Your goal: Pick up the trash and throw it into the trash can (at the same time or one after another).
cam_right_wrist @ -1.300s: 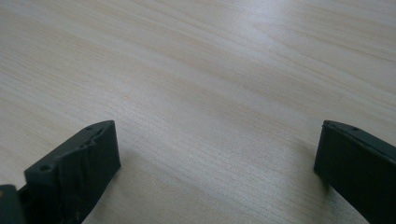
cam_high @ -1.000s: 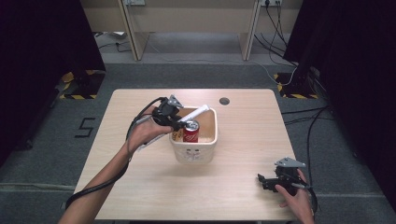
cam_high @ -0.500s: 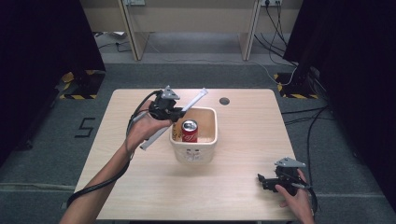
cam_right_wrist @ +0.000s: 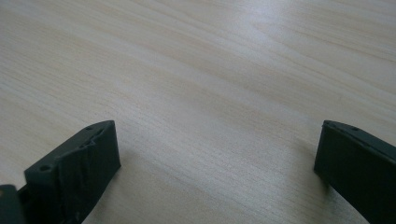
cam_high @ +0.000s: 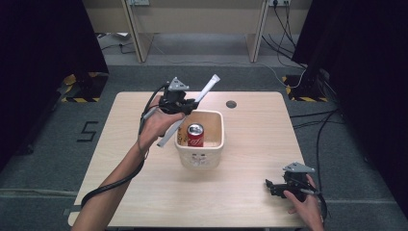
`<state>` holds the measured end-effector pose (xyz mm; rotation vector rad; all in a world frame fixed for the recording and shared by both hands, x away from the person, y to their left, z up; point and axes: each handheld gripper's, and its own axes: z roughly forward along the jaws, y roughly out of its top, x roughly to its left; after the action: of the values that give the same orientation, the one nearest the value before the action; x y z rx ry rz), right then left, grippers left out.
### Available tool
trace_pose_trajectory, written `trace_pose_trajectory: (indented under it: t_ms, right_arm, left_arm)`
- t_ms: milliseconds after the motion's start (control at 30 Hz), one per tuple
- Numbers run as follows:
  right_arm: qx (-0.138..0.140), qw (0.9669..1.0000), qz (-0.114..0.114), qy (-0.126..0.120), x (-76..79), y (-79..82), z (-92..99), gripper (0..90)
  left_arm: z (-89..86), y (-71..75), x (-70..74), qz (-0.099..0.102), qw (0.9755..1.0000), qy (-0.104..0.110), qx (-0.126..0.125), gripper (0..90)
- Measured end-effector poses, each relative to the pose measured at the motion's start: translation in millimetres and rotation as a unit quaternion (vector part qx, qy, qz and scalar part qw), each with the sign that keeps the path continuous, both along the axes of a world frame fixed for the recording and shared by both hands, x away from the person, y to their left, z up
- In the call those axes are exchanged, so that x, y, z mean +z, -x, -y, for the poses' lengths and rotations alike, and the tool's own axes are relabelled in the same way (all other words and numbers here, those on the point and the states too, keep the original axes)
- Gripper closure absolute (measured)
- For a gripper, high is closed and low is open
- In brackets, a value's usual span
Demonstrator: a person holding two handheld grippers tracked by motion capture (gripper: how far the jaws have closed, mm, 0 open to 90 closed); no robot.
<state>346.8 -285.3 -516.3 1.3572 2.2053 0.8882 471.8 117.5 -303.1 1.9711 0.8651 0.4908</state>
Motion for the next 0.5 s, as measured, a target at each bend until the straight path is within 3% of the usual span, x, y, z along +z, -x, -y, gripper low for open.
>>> trace_pose_trajectory:
  t_ms: [200, 500]
  right_arm:
    - [0.0, 1.0, 0.0, 0.0, 0.1, 0.1, -0.1, 0.1]
    - [0.002, 1.0, 0.0, 0.0, 0.1, 0.1, 0.0, 0.1]
  left_arm:
    - [18.9, -7.2, 4.9, 0.002, 1.0, 0.009, -0.002, 79.1]
    - [45.2, -22.1, -1.9, 0.003, 0.9997, 0.023, -0.004, 78.9]
